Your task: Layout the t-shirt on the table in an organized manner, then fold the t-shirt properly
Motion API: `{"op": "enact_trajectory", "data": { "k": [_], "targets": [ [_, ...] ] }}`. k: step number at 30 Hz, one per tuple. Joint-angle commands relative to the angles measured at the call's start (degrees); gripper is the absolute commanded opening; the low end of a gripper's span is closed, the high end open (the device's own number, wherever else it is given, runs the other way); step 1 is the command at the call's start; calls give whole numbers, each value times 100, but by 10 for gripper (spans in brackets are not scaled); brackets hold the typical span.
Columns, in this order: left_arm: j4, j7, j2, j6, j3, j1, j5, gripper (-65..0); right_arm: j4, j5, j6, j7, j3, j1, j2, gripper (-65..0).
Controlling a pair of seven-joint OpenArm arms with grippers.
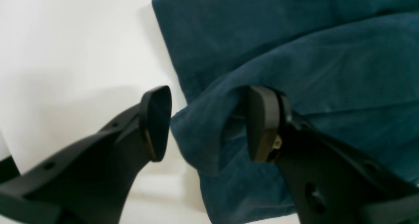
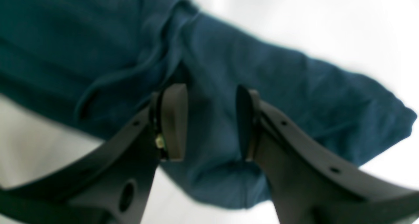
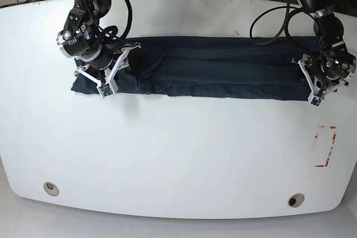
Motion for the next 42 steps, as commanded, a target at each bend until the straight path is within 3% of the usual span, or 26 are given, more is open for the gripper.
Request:
{"op": "enact_trajectory", "data": {
  "k": [1,10,17,26,42],
  "targets": [
    [94,-71,-84,10,-19,-72,-30,-311,-184,91,-7,106,180,250,91,-419],
    [94,-71,-75,10,-19,-72,-38,-311,-923,135,-7,149,171,488,100,-425],
    [94,-71,-75,10,-19,-72,-38,-311,-1020,135,-7,149,83,505,-340,-425],
    [94,-71,-75,10,-19,-64,-38,-311,-993,135,-7,149,-1156,488,-497,-425],
    [94,-71,-75,10,-19,-64,-38,-311,-1020,83,-7,325,-2492,470,-497,-425]
  ]
}}
